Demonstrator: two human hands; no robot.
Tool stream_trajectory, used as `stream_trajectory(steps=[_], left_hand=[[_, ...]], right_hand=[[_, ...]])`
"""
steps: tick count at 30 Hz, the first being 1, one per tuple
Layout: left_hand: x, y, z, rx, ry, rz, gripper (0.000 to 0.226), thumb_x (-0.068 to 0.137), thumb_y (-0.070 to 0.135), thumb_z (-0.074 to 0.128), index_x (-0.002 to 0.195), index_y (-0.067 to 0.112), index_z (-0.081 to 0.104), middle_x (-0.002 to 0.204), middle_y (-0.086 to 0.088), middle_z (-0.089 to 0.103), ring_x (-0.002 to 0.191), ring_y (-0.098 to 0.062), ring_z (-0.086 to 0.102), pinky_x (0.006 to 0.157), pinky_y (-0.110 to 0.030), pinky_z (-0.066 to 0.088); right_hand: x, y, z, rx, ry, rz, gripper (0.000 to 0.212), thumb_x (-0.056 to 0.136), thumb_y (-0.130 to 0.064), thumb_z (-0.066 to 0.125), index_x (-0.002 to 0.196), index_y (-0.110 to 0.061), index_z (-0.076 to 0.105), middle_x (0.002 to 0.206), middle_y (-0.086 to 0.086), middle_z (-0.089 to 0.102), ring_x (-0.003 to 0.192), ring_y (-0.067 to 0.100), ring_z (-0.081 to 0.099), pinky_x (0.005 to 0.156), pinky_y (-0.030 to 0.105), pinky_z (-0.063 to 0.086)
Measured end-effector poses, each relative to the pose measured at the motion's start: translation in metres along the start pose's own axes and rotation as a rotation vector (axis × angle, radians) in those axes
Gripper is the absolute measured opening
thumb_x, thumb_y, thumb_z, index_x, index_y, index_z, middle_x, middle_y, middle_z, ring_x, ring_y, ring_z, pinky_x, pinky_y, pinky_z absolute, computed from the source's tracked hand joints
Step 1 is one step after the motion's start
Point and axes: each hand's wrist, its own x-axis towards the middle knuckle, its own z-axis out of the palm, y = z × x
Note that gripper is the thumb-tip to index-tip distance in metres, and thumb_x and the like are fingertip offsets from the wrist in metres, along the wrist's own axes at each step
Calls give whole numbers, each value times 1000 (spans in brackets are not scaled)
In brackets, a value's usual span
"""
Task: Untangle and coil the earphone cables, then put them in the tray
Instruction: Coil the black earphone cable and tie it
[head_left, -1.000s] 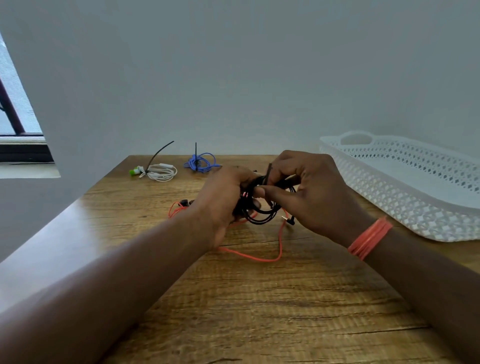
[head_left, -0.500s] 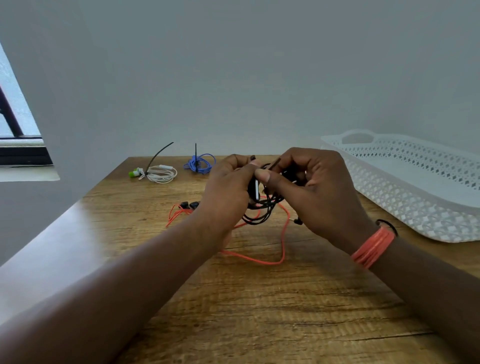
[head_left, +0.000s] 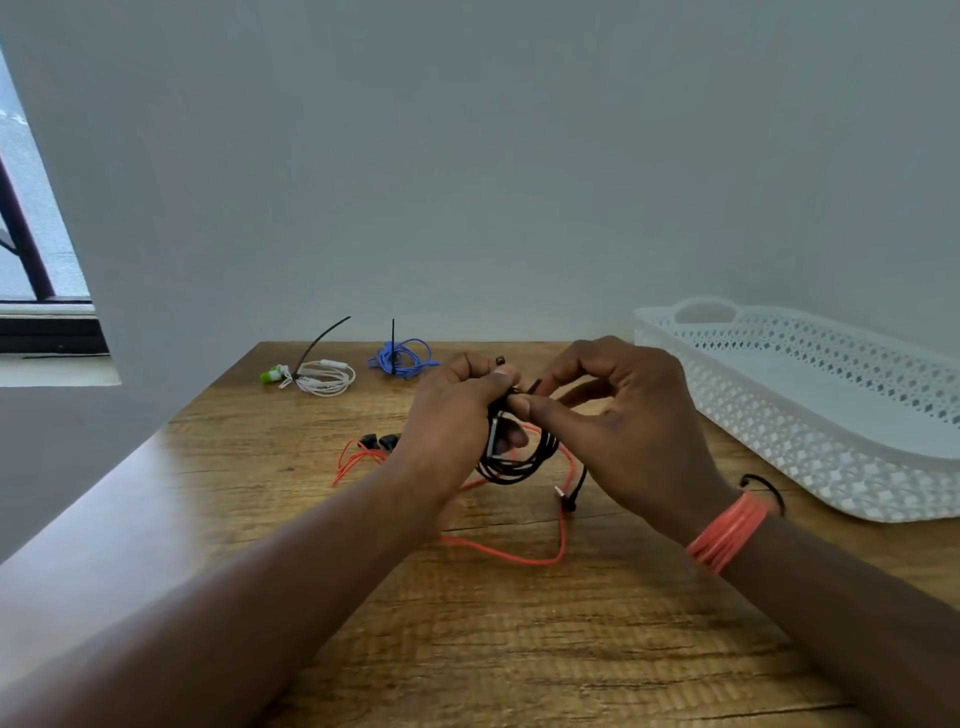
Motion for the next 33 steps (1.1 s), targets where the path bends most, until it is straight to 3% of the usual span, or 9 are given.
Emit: stream_trajectory(steps=[3, 6, 11, 15, 22, 27, 33], left_hand=[[-1, -4, 1, 11, -9, -35, 12, 99, 16, 50, 88, 9, 53, 65, -2, 57, 47, -15, 52, 55, -29, 44], [-2, -8, 1, 65, -1, -41, 14, 99, 16, 48, 86, 13, 54, 65, -1, 54, 46, -10, 43, 48, -22, 38], [-1, -4, 3, -7, -13, -10, 13, 98, 13, 47, 87, 13, 54, 62, 0, 43, 42, -4, 33, 45, -19, 29], [1, -2, 1, -48, -10, 30, 13, 97, 15, 51, 87, 11, 56, 56, 1, 39, 41, -7, 28, 49, -23, 27], [3, -4, 0, -90, 9, 86, 11, 92, 18, 60, 89, 7, 63, 56, 1, 46, 43, -6, 29, 47, -18, 29], [4, -8, -1, -74, 20, 116, 11, 89, 16, 64, 93, 7, 68, 58, -1, 50, 47, -8, 33, 45, -18, 30], [5, -11, -1, -50, -13, 159, 7, 91, 11, 63, 95, 13, 68, 57, -1, 53, 49, -7, 39, 43, -15, 33]], right_hand=[[-1, 2, 1, -107, -27, -47, 13, 73, -23, 83, 73, -26, 70, 75, -15, 64, 77, 6, 62, 63, 30, 55], [-2, 3, 3, -112, -74, -34, 12, 74, -24, 82, 73, -26, 70, 76, -14, 66, 79, 6, 62, 63, 31, 55], [3, 8, 2, 203, -111, 105, 5, 76, -14, 80, 77, -15, 75, 78, -6, 73, 79, 17, 67, 68, 42, 57], [3, 9, 5, 445, -127, 179, 15, 80, -19, 74, 82, -4, 75, 82, 7, 74, 74, 27, 62, 66, 28, 52], [2, 11, 7, 775, -219, 443, 34, 85, -28, 63, 104, -1, 71, 96, 10, 70, 92, 16, 63, 80, 31, 48], [4, 12, 5, 754, -255, 553, 19, 90, -26, 60, 91, -13, 74, 96, 8, 69, 99, 21, 58, 88, 39, 42], [6, 10, 2, 732, -259, 598, 17, 89, -19, 60, 83, -8, 71, 89, 10, 69, 95, 21, 62, 90, 39, 47]])
